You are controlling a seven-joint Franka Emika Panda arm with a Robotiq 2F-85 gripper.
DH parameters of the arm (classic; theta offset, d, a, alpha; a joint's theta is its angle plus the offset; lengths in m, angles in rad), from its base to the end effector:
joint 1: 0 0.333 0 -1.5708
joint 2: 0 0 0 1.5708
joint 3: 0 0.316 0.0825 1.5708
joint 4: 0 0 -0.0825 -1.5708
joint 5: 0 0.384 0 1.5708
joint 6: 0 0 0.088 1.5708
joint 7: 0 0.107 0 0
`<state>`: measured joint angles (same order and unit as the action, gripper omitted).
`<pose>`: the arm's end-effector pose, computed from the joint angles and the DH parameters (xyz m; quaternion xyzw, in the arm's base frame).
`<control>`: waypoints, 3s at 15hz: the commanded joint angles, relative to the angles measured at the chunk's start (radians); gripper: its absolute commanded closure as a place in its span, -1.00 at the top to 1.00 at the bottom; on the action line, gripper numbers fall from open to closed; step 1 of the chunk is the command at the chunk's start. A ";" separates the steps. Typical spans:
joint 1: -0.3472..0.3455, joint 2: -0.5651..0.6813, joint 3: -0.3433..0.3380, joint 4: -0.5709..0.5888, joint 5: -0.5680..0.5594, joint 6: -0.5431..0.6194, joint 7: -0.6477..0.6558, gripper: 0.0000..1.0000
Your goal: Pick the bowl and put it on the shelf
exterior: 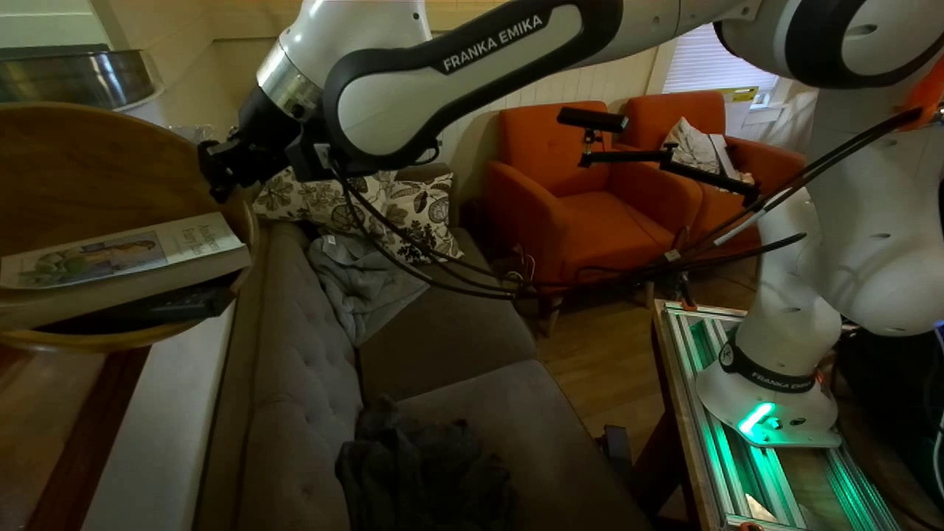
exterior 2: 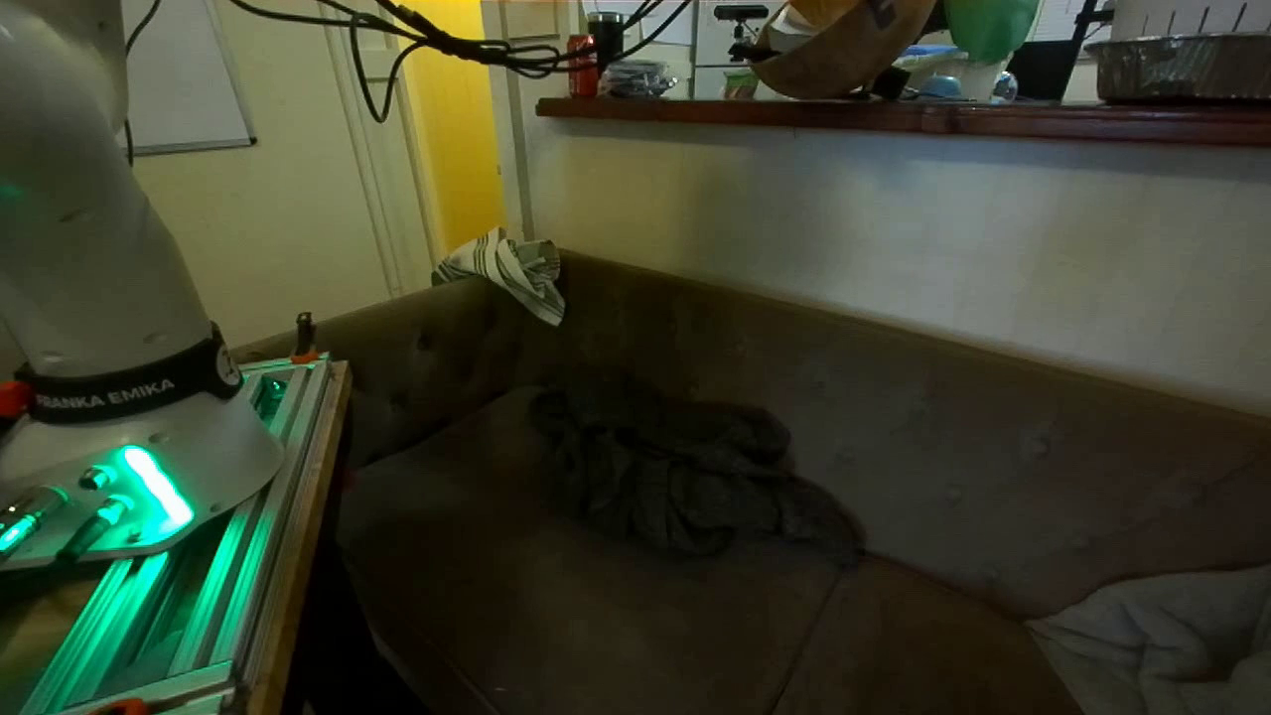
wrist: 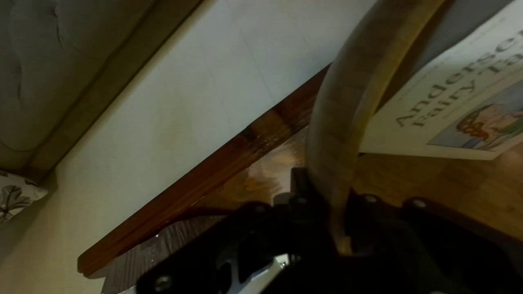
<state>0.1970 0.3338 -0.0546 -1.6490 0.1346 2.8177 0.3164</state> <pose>0.6975 0.0988 0.5198 -0.9051 0.1237 -0.3859 0.1290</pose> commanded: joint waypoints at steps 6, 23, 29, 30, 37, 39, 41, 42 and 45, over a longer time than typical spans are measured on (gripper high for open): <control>-0.024 0.002 0.056 0.053 0.058 -0.019 0.085 -0.93; -0.088 0.114 0.137 0.650 0.199 -0.717 0.137 -0.93; -0.067 0.086 0.105 0.491 0.125 -0.696 0.115 -0.93; -0.060 0.106 0.105 0.503 0.123 -0.692 0.141 -0.93; -0.015 0.172 0.111 0.618 0.123 -0.727 0.353 -0.93; -0.005 0.185 0.125 0.660 0.127 -0.745 0.382 -0.93; -0.003 0.164 0.110 0.555 0.093 -0.732 0.333 -0.72; 0.002 0.165 0.111 0.565 0.093 -0.739 0.342 -0.72; 0.020 0.195 0.102 0.608 0.082 -0.744 0.396 -0.93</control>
<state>0.2022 0.5051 0.0556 -1.0749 0.2255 2.0647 0.6598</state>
